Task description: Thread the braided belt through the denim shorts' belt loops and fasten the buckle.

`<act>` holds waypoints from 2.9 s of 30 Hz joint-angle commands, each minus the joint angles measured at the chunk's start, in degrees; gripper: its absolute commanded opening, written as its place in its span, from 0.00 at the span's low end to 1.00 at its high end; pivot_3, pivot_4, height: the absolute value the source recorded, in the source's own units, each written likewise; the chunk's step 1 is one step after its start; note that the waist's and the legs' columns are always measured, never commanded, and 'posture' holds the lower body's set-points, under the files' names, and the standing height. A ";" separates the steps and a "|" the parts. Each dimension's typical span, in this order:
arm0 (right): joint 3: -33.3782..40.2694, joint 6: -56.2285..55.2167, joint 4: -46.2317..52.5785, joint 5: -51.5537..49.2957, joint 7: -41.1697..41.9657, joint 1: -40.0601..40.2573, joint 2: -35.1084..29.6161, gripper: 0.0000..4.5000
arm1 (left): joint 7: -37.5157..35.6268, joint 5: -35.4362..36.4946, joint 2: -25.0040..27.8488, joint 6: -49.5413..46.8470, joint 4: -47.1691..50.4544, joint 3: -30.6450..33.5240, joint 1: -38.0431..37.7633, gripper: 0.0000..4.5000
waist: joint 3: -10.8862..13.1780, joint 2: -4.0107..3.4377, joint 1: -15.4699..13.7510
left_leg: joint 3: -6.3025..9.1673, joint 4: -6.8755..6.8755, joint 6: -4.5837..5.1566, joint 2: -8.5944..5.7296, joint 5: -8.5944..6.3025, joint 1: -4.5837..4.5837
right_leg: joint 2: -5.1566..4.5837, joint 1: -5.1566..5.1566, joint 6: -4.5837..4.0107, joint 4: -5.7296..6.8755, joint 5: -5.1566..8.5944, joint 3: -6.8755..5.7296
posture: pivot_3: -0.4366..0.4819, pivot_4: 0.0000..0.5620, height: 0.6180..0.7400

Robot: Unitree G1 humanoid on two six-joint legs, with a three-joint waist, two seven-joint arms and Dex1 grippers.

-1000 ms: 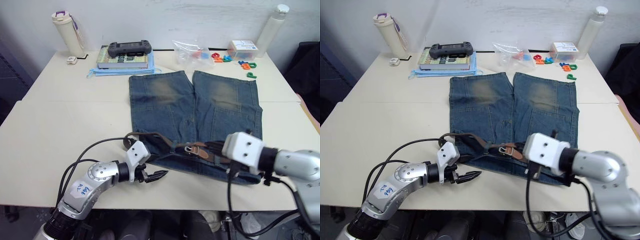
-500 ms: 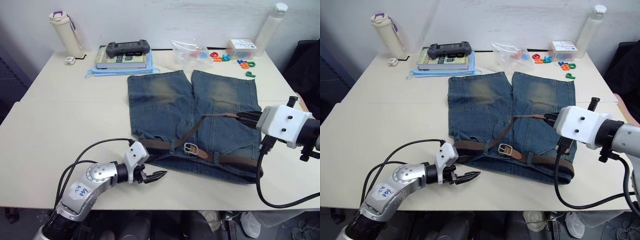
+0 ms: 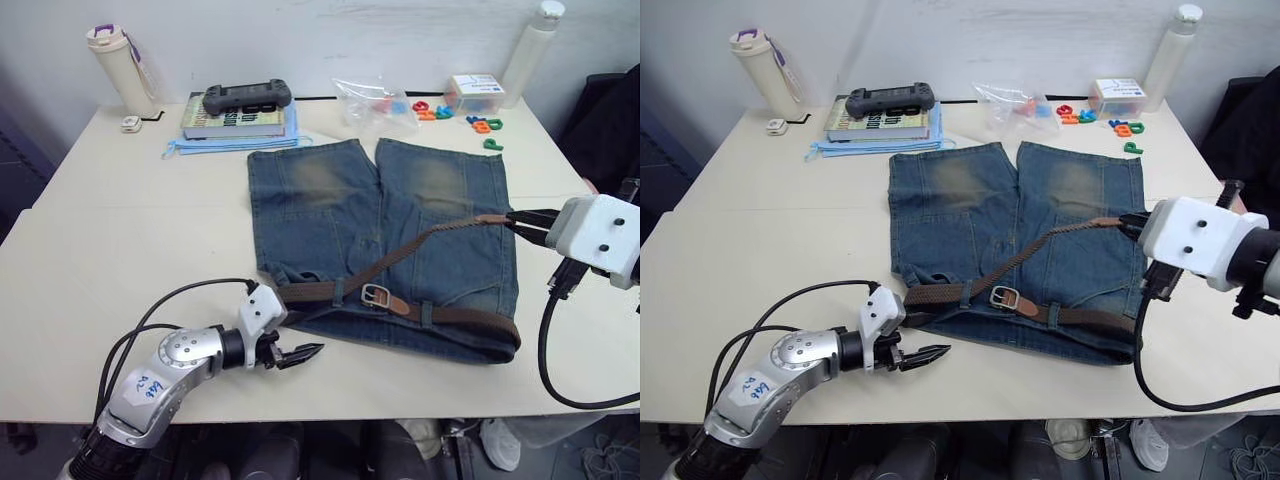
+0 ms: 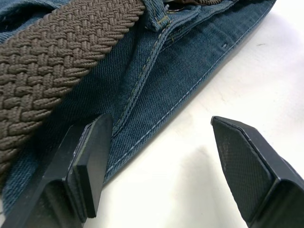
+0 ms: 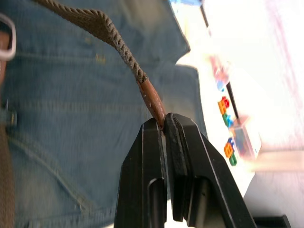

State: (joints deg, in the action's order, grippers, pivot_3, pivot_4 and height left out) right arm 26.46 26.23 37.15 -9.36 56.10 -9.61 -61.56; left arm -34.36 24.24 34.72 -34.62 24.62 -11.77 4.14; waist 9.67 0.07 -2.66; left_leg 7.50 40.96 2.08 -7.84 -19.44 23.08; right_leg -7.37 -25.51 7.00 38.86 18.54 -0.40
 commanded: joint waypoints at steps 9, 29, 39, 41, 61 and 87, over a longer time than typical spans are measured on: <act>-7.66 1.73 4.75 -1.95 -4.52 -2.43 0.62 0.00 | 2.20 7.55 -2.92 -5.77 4.91 9.48 -2.57 1.00 | 0.36 0.18 -0.29 | 0.03 0.01 0.05 0.00 0.08 0.14 | 0.01 -0.10 0.02 -0.08 -0.02 -0.04 | 0.48 0.27 0.34; -26.62 -6.50 3.40 10.00 -7.09 -12.25 1.20 0.00 | 19.50 -10.15 -10.13 -0.01 9.30 -1.37 16.98 1.00 | 0.79 0.53 -1.41 | -0.03 0.04 -0.02 -0.09 0.08 0.38 | 0.06 -0.25 0.19 -0.43 -0.08 -0.03 | 0.48 0.27 0.34; -30.28 -4.90 5.56 12.47 -7.04 -14.35 3.89 0.00 | 19.00 -17.10 -14.81 2.60 3.86 -5.17 20.40 1.00 | 0.82 0.58 -1.83 | -0.18 0.41 -0.03 -0.11 0.14 1.15 | 0.06 -1.14 0.20 0.12 -0.08 0.06 | 0.48 0.27 0.34; -30.46 -4.53 5.95 12.70 -7.01 -14.33 4.09 0.00 | 18.60 -17.32 -15.63 2.72 3.43 -5.01 20.80 1.00 | 0.82 0.58 -1.89 | -0.18 0.44 -0.04 -0.12 0.17 1.15 | 0.05 -1.14 0.20 0.17 -0.08 0.06 | 0.48 0.27 0.34; -31.21 -2.86 6.50 13.68 -7.00 -14.77 6.15 0.00 | 12.98 -20.95 -15.60 6.77 3.46 -4.72 18.81 0.01 | 0.82 0.58 -1.80 | -0.24 0.92 -0.07 -0.18 0.20 1.13 | 0.01 -1.15 0.19 0.69 -0.08 0.16 | 0.48 0.27 0.34; -30.64 19.09 21.82 11.13 -16.08 5.69 12.79 0.98 | 12.96 -19.16 -19.44 5.27 -0.56 1.36 15.47 0.00 | 0.79 0.63 -1.73 | -0.28 1.11 -0.06 -0.26 0.20 1.14 | -0.05 -1.16 0.20 0.91 -0.08 0.23 | 0.48 0.27 0.34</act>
State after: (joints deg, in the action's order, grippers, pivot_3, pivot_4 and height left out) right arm -3.09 46.43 50.31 -0.24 42.91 -4.45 -48.98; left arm -21.25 4.40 15.56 -29.92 22.91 -11.05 19.36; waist 10.46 0.70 -4.39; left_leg 7.19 42.09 2.02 -8.09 -19.24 24.20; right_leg -7.42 -26.67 7.19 39.82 18.46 -0.12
